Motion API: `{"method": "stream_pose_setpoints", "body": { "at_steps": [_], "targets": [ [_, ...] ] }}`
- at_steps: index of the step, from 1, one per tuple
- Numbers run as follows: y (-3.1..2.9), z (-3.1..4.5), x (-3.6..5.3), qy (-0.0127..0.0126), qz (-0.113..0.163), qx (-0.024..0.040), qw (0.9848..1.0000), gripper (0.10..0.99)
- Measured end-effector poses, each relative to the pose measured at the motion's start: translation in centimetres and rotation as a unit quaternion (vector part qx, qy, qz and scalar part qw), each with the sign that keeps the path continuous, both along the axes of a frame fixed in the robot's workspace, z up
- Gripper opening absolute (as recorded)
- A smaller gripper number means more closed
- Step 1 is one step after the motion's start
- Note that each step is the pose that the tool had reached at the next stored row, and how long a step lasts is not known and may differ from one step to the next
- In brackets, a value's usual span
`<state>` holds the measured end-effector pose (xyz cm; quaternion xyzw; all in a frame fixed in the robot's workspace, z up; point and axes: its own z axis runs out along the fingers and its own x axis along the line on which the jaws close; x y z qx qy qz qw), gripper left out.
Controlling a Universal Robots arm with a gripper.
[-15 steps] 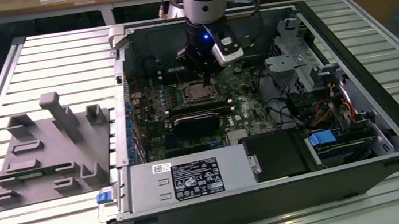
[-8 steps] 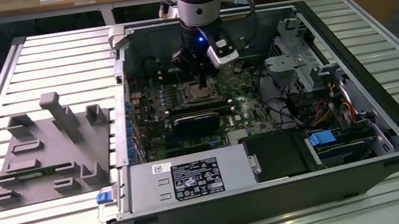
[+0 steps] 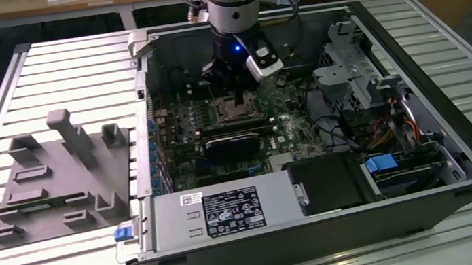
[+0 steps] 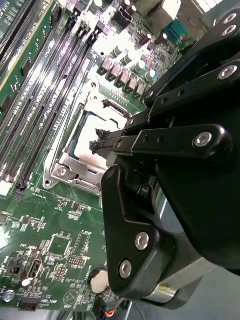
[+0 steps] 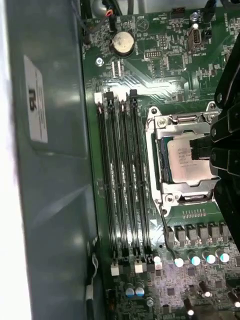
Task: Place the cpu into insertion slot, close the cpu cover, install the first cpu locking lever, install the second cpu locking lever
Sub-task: 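Close the cpu cover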
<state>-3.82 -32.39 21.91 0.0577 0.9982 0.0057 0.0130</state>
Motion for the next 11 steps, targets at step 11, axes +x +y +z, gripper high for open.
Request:
{"method": "stream_pose_setpoints", "body": {
  "at_steps": [11],
  "targets": [
    [0.00,-0.04,-0.71,-0.0002,0.004,0.0001,1.0000,0.106]
  ]
}}
